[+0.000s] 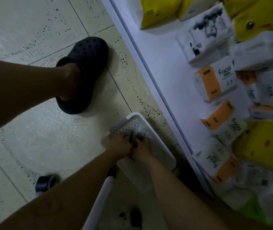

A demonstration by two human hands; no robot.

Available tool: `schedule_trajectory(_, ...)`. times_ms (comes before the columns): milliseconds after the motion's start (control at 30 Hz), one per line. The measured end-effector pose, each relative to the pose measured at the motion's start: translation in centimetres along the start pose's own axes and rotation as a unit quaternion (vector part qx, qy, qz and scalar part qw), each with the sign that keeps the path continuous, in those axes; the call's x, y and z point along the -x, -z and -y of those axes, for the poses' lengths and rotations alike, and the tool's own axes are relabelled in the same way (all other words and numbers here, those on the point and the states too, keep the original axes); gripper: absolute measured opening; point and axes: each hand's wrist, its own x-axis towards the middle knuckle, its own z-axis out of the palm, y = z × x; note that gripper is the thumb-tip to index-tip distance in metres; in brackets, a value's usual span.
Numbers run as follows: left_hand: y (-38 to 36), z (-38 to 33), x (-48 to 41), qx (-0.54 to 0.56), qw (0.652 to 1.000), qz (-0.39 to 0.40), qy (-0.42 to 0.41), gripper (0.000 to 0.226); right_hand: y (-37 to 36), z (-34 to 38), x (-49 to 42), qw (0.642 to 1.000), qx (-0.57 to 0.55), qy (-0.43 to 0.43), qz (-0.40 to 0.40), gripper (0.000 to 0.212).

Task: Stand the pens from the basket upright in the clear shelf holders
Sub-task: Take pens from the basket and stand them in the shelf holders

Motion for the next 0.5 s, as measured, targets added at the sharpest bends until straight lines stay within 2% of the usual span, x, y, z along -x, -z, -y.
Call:
schedule_trajectory(67, 0.0, 0.2, -0.2, -0.029, 0.999, 0.011, -0.013, 0.031, -0.3, -0.5, 0.1, 0.998, -0.062, 0.008, -0.032, 0.054)
schedule_trajectory(233, -1.0, 0.7, -1.2, -0.059, 0.995, 0.068, -0.046, 0.022, 0.1, -1.3, -0.1, 0.992, -0.120, 0.010, -0.047, 0.033)
schedule_trajectory(500, -1.5, 0.0, -2.2, -0.140, 0.981, 0.101, -0.091, 0.029, 1.0, -1.9, 0.5, 0.989, -0.131, 0.012, -0.063, 0.025)
